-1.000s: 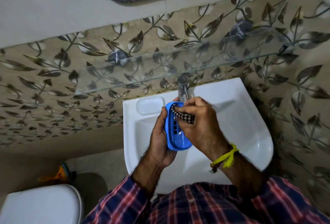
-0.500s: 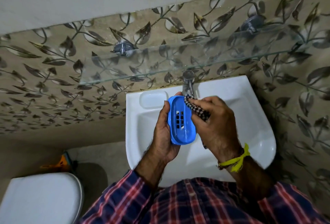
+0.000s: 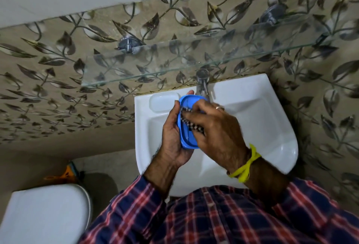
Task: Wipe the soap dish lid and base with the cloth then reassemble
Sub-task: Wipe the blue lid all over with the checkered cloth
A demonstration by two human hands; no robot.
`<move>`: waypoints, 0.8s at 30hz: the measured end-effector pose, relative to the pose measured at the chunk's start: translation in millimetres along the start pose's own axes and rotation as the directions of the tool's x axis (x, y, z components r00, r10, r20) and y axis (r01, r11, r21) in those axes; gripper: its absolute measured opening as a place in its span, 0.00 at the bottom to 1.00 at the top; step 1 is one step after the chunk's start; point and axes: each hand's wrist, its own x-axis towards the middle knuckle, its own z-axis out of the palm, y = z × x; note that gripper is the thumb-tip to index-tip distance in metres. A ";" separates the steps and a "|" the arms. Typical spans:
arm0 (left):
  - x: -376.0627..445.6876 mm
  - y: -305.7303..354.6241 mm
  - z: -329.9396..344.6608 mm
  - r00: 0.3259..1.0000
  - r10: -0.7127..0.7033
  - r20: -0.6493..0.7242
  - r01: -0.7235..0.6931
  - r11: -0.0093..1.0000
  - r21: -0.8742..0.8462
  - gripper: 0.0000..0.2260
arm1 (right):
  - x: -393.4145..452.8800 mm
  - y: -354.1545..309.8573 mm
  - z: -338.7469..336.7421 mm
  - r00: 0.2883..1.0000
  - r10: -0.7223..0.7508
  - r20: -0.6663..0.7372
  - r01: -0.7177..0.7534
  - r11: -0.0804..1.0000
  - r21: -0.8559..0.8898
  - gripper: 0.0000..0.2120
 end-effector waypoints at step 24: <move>5.0 7.8 -13.4 1.000 -0.008 -0.018 0.010 0.995 0.102 0.23 | -12.8 -0.5 -4.3 0.975 -0.146 0.166 0.142 0.989 0.035 0.18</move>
